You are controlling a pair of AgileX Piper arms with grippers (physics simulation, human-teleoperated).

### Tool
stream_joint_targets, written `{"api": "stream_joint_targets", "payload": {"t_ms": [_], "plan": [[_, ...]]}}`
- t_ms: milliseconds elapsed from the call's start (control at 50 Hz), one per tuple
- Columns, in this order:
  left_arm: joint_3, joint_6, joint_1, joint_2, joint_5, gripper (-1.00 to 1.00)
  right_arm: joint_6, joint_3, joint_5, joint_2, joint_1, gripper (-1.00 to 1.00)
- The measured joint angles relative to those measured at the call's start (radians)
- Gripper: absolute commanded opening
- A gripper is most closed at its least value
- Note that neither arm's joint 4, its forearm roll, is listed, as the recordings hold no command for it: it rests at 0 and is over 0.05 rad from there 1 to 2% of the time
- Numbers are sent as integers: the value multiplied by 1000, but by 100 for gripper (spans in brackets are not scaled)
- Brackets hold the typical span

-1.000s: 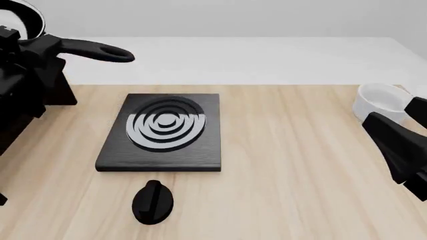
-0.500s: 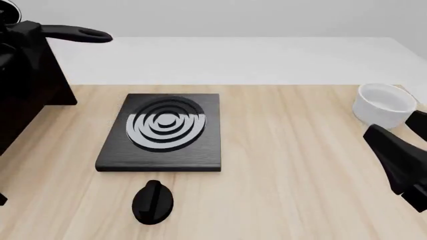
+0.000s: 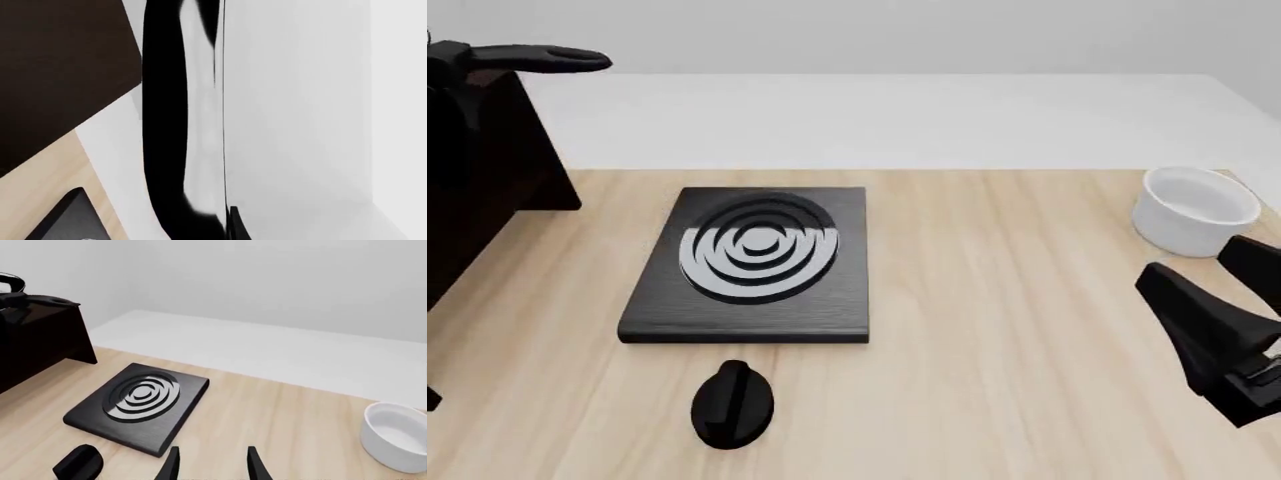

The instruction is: Put the frying pan on the cabinet shelf.

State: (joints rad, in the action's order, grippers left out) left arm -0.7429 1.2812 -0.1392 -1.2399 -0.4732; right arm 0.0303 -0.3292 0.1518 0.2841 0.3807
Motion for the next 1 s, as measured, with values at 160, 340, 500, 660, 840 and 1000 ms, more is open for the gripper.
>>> {"api": "stream_joint_targets", "payload": {"t_ms": [160, 340, 500, 660, 840, 1000], "plan": [[30, 31, -32, -18, -53, -100, -4, -3, 2, 10, 1, 100], [71, 65, -59, -46, -122, -100, -9, -5, 2, 19, 2, 100], [104, 87, -77, -64, -176, -100, -11, -6, 3, 26, 0, 100], [135, 104, -94, -78, -224, -100, -11, -6, 3, 35, -2, 100], [158, 118, -110, -96, -266, -100, -4, -6, 2, 43, -1, 100], [174, 128, -118, -102, -291, -100, -1, -6, 2, 49, -1, 100]]}}
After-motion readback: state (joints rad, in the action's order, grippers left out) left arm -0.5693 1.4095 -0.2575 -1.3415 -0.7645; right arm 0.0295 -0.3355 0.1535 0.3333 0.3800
